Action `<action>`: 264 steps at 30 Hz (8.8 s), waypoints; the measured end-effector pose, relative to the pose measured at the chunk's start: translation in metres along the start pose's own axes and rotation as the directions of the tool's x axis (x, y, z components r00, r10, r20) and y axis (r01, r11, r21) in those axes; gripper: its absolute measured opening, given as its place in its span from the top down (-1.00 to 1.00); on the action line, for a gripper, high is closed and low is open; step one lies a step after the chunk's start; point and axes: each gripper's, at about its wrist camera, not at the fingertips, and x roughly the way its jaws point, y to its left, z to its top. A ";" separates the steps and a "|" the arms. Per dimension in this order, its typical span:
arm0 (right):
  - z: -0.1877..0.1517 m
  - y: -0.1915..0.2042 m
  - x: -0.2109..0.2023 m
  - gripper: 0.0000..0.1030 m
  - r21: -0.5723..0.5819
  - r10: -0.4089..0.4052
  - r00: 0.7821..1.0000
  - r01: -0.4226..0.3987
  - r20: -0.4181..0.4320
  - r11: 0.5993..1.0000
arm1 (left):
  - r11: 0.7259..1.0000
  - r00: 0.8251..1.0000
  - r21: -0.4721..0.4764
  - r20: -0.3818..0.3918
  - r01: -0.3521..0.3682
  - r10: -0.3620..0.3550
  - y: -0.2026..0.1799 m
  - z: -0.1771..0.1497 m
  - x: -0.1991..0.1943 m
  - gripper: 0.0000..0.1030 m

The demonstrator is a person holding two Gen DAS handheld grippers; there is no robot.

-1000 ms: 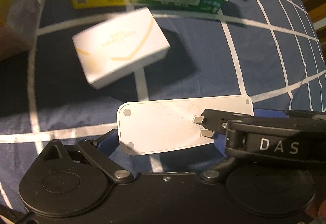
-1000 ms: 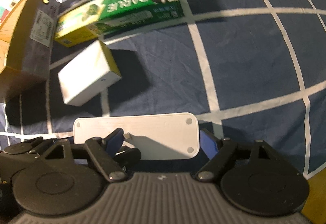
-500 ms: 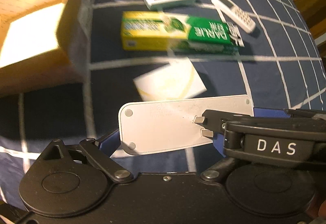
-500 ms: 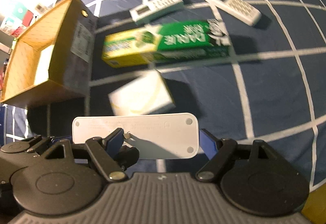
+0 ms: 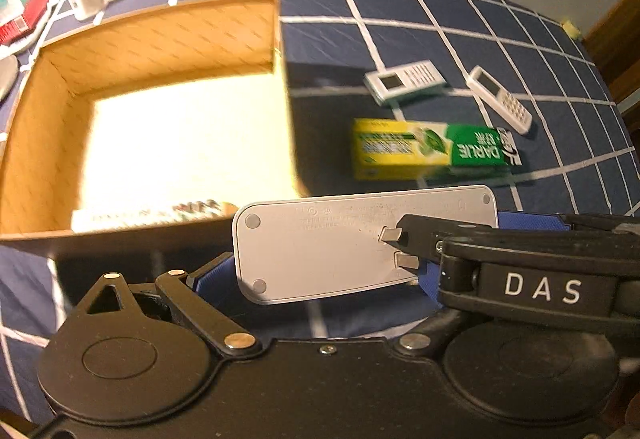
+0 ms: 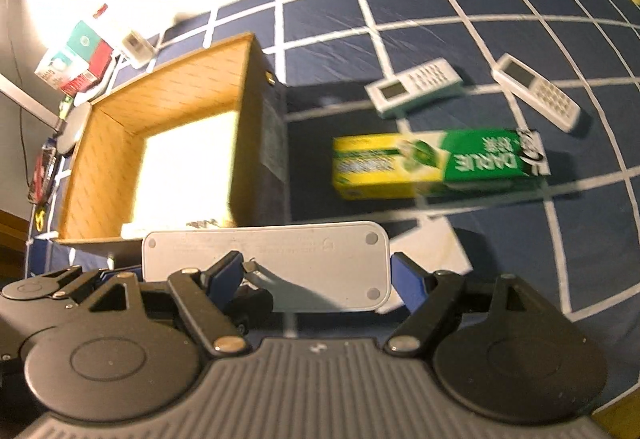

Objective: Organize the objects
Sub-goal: 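Carry the white flat panel with the right tool into the cardboard box, then lower the white panel onto the TV remote and open the right tool, then move the right tool out of the box toward the DARLIE toothpaste box, then close the right tool on the yellow-and-green DARLIE toothpaste box, then lift the toothpaste box with the right tool and carry it into the cardboard box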

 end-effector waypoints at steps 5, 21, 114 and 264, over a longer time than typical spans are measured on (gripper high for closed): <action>0.006 0.039 -0.001 -0.54 0.025 -0.002 0.999 0.001 0.038 1.000 | 1.000 0.999 0.009 0.031 0.007 -0.007 0.034 0.010 -0.015 -0.85; 0.015 0.148 0.020 -0.54 0.036 -0.005 0.997 0.002 0.078 0.999 | 0.999 0.997 -0.039 0.080 0.026 -0.023 0.135 0.014 -0.037 -0.86; 0.063 0.179 0.089 -0.85 0.288 0.031 0.999 -0.033 0.012 0.957 | 0.946 0.995 -0.314 0.069 0.084 -0.066 0.194 0.046 0.014 -1.00; 0.016 -0.122 0.009 -1.00 0.570 -0.002 0.998 -0.034 0.062 0.821 | 0.816 0.975 -0.562 0.221 0.137 -0.011 -0.021 0.163 0.015 -1.00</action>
